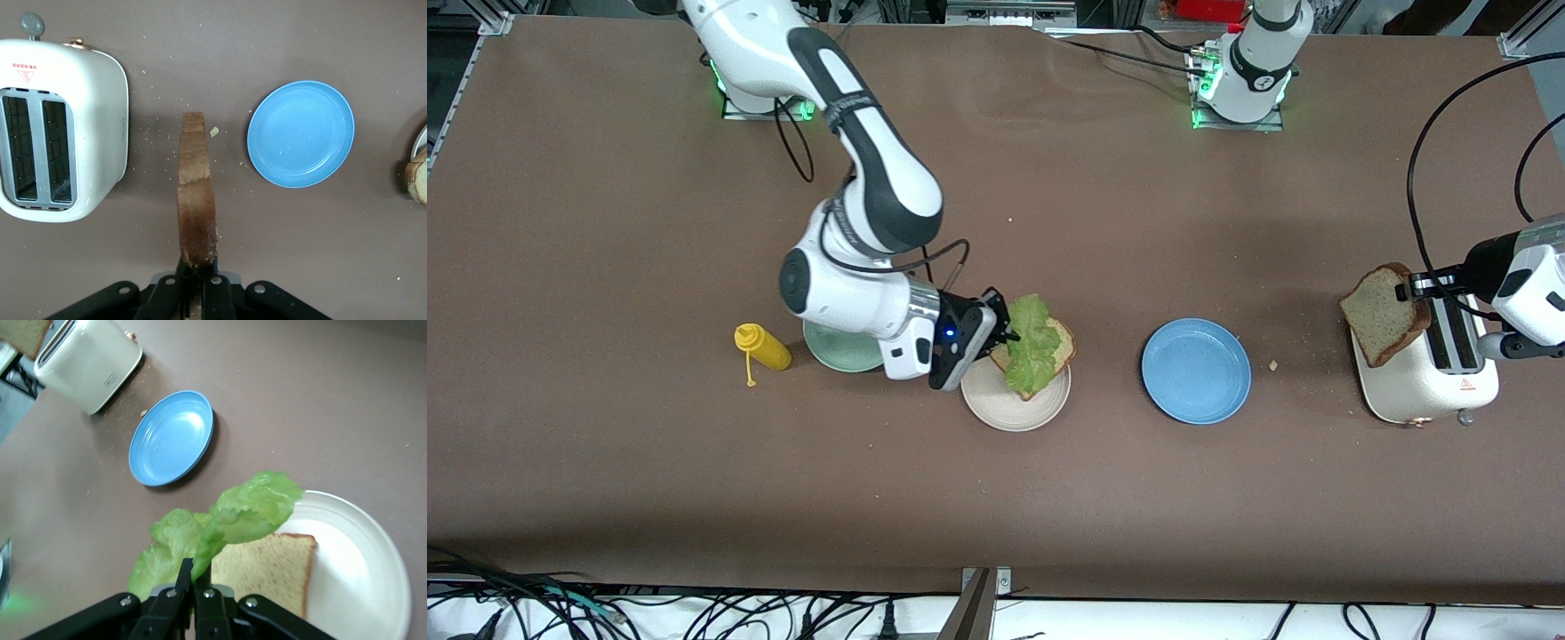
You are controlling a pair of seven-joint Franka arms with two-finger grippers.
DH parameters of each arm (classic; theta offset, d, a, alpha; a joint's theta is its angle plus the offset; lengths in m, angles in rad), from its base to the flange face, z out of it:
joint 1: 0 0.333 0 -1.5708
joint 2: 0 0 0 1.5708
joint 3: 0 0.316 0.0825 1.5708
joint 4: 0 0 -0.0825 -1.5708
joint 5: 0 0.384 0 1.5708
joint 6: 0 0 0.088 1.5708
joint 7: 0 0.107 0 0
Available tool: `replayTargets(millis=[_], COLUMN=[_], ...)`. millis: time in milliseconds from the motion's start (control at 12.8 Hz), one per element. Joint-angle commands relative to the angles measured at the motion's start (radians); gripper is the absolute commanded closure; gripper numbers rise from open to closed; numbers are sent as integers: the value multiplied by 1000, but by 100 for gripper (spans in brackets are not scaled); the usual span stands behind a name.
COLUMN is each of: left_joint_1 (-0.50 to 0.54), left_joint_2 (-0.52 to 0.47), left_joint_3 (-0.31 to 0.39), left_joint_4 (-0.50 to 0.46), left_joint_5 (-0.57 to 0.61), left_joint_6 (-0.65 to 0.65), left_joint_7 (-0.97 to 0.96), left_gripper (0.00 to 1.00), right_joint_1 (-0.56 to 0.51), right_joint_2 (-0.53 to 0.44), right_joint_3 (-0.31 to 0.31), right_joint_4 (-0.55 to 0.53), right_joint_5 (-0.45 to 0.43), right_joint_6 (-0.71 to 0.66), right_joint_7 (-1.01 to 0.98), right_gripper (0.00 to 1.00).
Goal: Make sandwich in beige plate with both arms
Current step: 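Carry the lettuce over the toast on the beige plate with the right gripper, then lower the lettuce onto the toast and open the right gripper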
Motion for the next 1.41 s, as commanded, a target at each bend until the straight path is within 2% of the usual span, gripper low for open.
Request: replayTargets(millis=[0,313,549,940,1097,1175,1254,1332], left_joint_1=[-2,-1,-2,-2,-5,-7,-7,-8], left_joint_2=[-6,-6,-6,-2,-2,-2,-2,-2], left_joint_3=[4,4,4,4,4,4,4,4], left_joint_4=[-3,-3,-1,-1,-1,-1,-1,-1], left_joint_5=[-13,-13,-13,-13,-13,-13,-13,-13], left_joint_6=[5,5,5,3,5,3,5,3], left_joint_7=[24,24,24,24,21,21,18,16], left_gripper=[100,100,100,100,100,100,100,100], right_joint_1=[8,12,34,57,58,58,58,58], right_joint_2=[66,116,117,171,171,171,171,171], right_joint_3=[-19,-19,-19,-19,-22,-23,-25,-26], right_joint_4=[38,35,1,1,0,-2,-2,-3], right_joint_5=[76,92,181,182,177,175,174,163], right_joint_6=[31,76,99,168,171,171,171,171], right_joint_7=[14,17,17,14,2,-1,-1,-15], right_gripper=[100,100,100,100,71,64,40,1])
